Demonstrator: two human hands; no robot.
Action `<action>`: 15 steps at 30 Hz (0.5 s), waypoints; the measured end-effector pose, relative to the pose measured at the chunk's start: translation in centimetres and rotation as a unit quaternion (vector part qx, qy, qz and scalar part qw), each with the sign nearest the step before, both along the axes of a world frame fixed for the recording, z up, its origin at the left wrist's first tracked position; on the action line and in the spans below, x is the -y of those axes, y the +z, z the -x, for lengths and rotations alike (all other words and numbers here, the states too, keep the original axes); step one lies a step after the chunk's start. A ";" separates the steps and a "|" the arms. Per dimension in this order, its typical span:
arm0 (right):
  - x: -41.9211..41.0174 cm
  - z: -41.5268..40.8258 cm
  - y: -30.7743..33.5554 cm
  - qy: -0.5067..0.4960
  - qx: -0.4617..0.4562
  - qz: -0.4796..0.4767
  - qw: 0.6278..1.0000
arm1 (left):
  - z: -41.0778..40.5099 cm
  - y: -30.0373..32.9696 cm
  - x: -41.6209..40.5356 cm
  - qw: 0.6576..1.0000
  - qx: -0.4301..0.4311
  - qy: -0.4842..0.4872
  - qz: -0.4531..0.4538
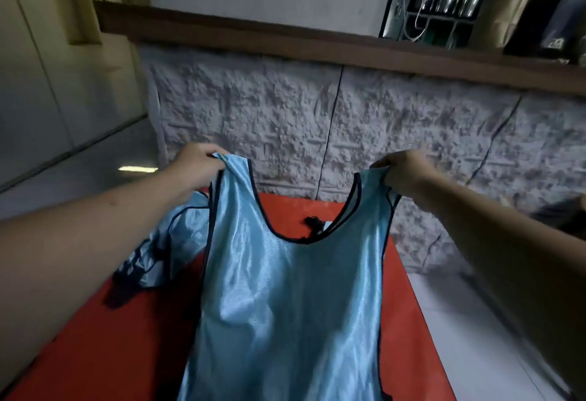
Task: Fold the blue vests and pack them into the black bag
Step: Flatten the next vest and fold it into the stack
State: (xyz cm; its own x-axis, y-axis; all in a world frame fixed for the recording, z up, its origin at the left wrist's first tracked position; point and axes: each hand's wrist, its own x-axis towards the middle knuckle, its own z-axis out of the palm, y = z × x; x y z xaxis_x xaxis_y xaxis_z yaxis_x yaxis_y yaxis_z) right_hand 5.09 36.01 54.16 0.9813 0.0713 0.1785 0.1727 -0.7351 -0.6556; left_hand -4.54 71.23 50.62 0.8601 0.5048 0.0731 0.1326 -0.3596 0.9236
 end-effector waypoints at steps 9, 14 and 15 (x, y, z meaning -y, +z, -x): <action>-0.6 -8.8 -11.0 -0.048 -0.002 0.040 0.998 | -8.9 -8.9 -1.2 0.990 0.009 0.038 0.137; -1.5 -12.3 -12.5 -0.062 0.018 0.127 0.990 | -12.9 -10.5 -1.3 0.992 0.013 0.042 0.116; -1.7 -12.7 -12.9 -0.061 0.018 0.132 0.989 | -13.6 -11.1 -1.1 0.992 0.013 0.039 0.116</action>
